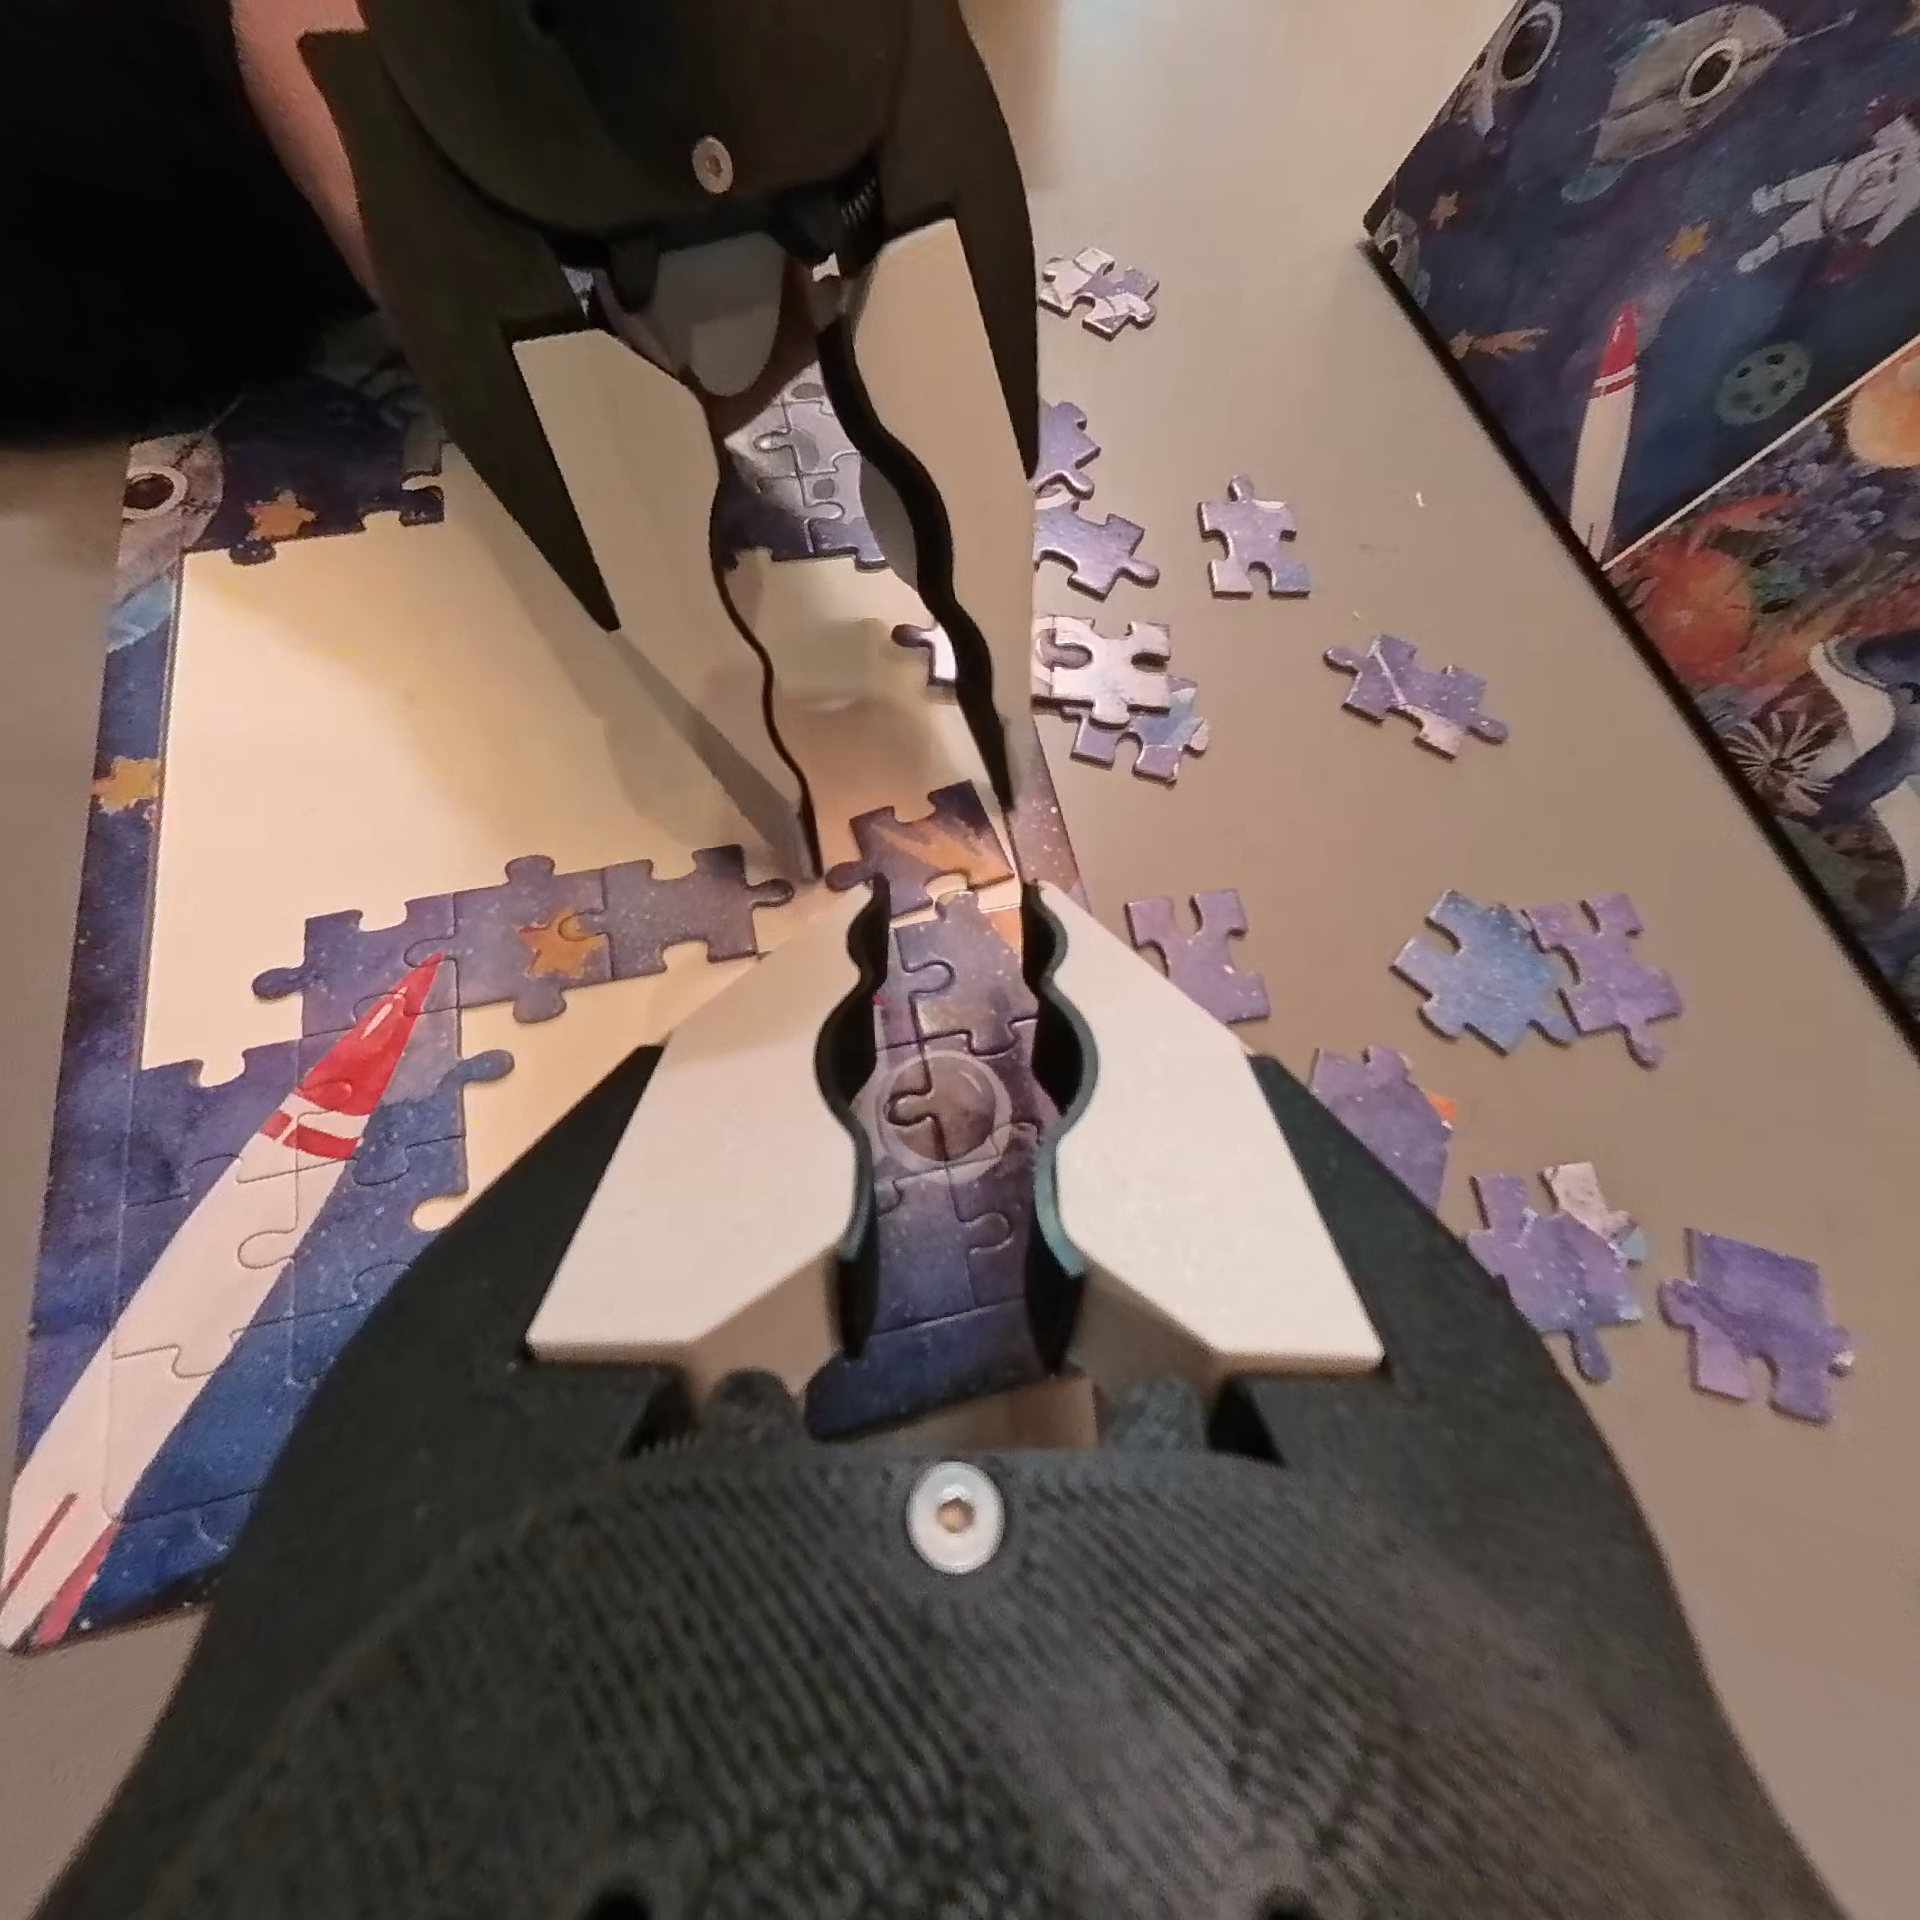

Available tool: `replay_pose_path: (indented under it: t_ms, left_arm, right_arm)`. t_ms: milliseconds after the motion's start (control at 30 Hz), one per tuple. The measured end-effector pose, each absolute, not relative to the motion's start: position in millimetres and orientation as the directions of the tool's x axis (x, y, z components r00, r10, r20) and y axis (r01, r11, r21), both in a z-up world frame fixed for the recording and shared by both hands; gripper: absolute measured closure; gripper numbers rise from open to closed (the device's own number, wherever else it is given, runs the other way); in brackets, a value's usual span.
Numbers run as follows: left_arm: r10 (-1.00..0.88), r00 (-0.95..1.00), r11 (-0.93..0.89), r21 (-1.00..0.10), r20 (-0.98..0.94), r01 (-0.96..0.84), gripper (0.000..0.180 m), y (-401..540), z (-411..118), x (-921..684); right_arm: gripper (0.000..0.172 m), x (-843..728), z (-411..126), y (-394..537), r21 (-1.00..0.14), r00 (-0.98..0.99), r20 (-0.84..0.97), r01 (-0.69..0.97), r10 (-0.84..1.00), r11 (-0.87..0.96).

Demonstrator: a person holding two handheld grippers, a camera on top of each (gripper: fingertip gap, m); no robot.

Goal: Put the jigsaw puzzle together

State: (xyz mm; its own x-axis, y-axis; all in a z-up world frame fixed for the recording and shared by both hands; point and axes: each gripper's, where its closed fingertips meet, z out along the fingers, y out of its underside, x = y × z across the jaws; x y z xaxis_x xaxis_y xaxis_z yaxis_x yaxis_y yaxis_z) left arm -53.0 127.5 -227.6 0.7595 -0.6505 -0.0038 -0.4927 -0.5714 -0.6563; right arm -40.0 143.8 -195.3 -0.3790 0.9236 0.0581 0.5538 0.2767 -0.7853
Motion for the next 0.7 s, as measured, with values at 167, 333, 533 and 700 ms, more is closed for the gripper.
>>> replay_pose_path:
  t_ms: [167,333,533,700]
  left_arm:
    - [-0.657,0.754,-0.571,-0.643,-0.016,-0.511,0.142,125.4,-228.4,-53.4]
    - [-0.649,0.761,-0.577,-0.645,-0.011,-0.501,0.139,126.3,-228.5,-52.9]
    - [-0.659,0.752,-0.564,-0.637,-0.036,-0.525,0.150,125.3,-228.1,-53.5]
    - [-0.662,0.749,-0.563,-0.643,-0.025,-0.519,0.150,125.0,-227.6,-53.6]
  right_arm:
    - [0.148,-40.0,-196.1,144.3,-0.784,-0.378,0.057,0.556,0.924,0.276]
    - [0.148,-40.0,-196.6,145.0,-0.784,-0.377,0.056,0.557,0.925,0.274]
    - [0.148,-39.9,-197.1,145.4,-0.782,-0.376,0.057,0.559,0.925,0.275]
    - [0.148,-39.6,-196.2,146.0,-0.783,-0.374,0.060,0.557,0.926,0.276]
